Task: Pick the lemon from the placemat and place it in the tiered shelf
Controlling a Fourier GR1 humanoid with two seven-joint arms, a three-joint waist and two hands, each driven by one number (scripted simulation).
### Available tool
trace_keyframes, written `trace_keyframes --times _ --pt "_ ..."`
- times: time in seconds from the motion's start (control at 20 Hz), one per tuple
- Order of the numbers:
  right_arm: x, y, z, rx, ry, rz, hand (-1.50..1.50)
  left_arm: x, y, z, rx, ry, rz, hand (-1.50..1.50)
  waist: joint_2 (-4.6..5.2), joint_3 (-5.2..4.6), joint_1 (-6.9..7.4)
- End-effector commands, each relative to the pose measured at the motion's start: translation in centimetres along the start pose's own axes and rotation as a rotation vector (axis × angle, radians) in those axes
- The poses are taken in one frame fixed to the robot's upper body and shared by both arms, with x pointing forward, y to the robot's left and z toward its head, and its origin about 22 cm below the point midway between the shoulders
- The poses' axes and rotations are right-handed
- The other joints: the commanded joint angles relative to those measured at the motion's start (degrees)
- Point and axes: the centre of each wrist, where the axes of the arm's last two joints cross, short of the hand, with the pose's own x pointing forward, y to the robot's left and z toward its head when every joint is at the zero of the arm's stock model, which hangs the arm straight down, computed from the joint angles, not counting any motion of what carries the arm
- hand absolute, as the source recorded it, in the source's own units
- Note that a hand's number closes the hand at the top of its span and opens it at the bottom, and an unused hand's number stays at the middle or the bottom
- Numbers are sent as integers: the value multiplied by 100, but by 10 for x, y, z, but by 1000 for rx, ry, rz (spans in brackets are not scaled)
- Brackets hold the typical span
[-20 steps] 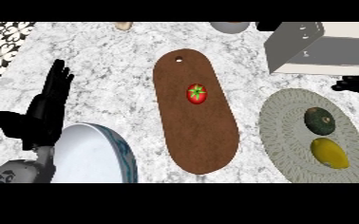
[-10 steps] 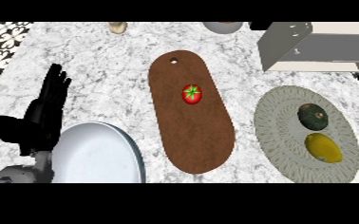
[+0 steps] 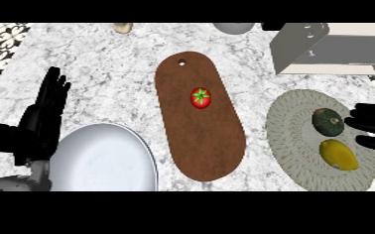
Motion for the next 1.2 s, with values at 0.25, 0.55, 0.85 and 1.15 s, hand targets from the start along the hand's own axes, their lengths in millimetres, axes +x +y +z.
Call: trace_keyframes --times 0.25,0.55,0.85,1.15 --pt "-47 76 46 199 60 241 -150 16 5 -5 -25 7 0 0 38 -35 179" --pt "-79 112 65 118 55 193 -150 8 6 -6 -23 16 -12 0 31 -51 169" --pt "-113 123 47 126 72 189 -150 12 -12 3 -38 1 -3 0 36 -50 234" --pt "-121 148 24 152 59 196 -150 0 -17 2 -45 -4 -19 0 35 -53 198"
